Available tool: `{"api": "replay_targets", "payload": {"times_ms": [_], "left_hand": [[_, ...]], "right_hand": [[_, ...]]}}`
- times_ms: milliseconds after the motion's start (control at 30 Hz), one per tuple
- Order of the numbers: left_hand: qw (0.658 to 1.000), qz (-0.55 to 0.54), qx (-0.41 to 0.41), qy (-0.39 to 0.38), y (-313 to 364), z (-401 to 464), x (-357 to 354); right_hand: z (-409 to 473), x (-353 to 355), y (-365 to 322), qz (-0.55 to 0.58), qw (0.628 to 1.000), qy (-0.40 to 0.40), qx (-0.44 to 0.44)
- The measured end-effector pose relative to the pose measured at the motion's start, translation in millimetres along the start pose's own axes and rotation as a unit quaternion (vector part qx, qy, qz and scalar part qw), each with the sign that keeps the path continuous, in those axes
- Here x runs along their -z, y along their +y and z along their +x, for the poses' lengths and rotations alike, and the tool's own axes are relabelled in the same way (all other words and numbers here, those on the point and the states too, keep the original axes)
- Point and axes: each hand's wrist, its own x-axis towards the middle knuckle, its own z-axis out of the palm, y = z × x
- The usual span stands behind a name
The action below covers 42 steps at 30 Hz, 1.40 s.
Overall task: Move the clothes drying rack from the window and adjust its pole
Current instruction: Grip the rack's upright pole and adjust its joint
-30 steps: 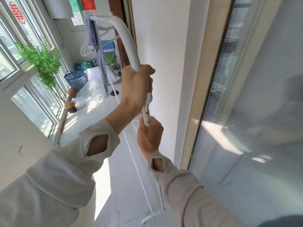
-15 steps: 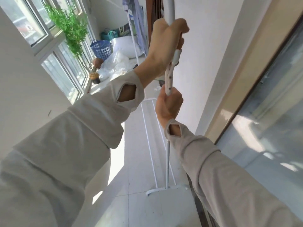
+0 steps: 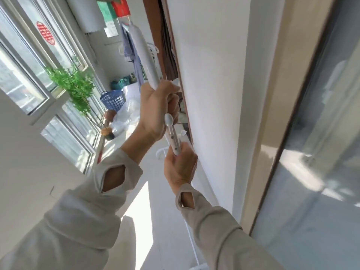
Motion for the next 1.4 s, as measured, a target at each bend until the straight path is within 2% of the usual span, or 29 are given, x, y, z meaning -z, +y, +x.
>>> {"api": "replay_targets", "payload": {"times_ms": [300,600,733,1067,1167,1300,1400], "left_hand": [[0.998,-0.054,-0.01,-0.041,15,-54,3],[0.996,-0.051,-0.034,-0.071,39,-101,26],[0.991,-0.081,-0.033,-0.105,33,-108,40],[0.99,-0.054,-0.032,-0.123,8,-40,5],[0.991,-0.047,-0.027,-0.122,2,-16,3],[0.995,-0.041,-0.01,-0.092,-1,11,4],[0.997,-0.04,-0.027,-0.067,-3,23,9]], "right_hand": [[-45,33,-16,-0.017,0.999,0.022,0.015],[-88,40,-31,-0.027,0.999,0.021,0.003],[-106,39,-37,-0.031,0.998,0.039,0.033],[-39,30,-15,-0.049,0.997,0.061,-0.013],[-16,21,-8,-0.05,0.998,0.04,0.004],[8,3,1,-0.037,0.999,0.005,-0.019],[16,-7,1,-0.036,0.999,-0.025,-0.005]]}}
